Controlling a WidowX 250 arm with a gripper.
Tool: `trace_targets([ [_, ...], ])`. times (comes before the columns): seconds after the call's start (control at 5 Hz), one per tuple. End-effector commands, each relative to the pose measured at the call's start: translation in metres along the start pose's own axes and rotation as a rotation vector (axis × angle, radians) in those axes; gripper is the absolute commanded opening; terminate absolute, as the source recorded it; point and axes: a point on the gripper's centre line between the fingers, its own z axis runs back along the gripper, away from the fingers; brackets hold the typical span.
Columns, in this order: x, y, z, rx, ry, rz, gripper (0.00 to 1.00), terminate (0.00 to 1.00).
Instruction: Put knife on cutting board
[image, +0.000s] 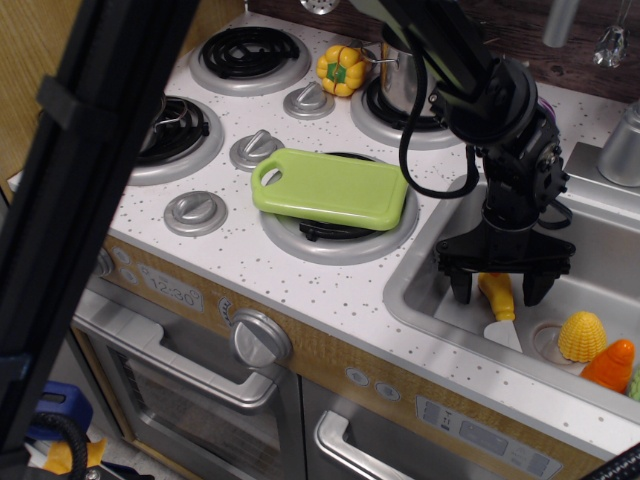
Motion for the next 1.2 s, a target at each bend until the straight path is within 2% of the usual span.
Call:
trace_targets([
  [0.0,0.007,-0.004,0.001,0.0,-0.034,-0.004,1.0,0.0],
  [0.2,0.009,-0.003,0.001,0.01,-0.017,-0.001,0.0,0.0],
  [0.4,0.009,-0.004,0.001,0.022,-0.024,-0.002,0.0,0.0],
  [0.6,0.007,-0.013,0.016,0.06,-0.049,-0.009,0.0,0.0],
  [0.8,0.009,-0.02,0.033,0.083,-0.071,-0.017,0.0,0.0],
  [1.0,0.019,-0.027,0.064,0.096,-0.084,-0.023,0.0,0.0],
])
